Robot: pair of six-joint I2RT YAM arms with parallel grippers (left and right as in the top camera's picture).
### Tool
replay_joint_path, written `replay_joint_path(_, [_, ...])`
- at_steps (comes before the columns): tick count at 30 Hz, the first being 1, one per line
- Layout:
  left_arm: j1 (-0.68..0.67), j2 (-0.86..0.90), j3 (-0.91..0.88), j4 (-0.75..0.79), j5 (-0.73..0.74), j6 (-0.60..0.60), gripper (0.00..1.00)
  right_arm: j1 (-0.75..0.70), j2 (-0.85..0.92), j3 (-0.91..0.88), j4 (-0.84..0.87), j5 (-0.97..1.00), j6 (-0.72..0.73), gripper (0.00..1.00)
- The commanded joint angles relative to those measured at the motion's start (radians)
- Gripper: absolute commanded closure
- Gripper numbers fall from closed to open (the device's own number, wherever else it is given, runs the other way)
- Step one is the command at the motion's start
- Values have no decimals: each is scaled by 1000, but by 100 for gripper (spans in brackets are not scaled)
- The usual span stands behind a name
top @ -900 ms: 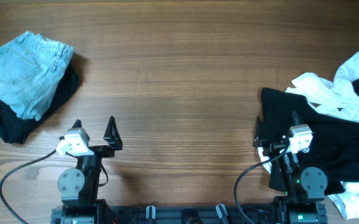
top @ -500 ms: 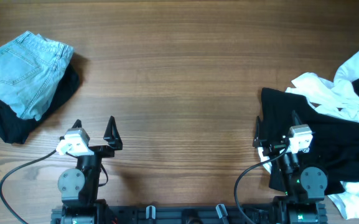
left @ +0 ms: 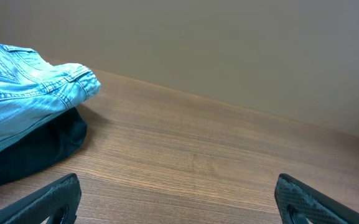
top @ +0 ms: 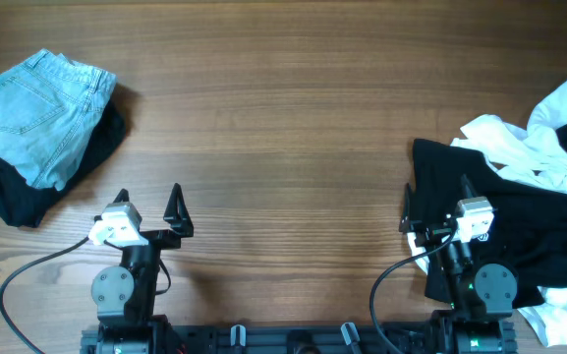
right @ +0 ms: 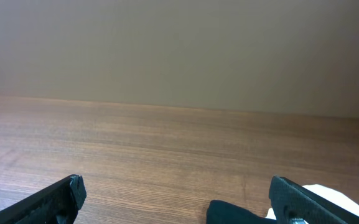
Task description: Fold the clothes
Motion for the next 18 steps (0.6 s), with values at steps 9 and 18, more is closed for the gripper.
replay_joint_path(9, [-6, -5, -5, -7, -16, -2, 0, -2, -2, -1, 3, 32, -10, 1])
replay_joint_path(18, [-6, -4, 6, -12, -3, -3, 0, -2, 37, 51, -85, 89, 77, 0])
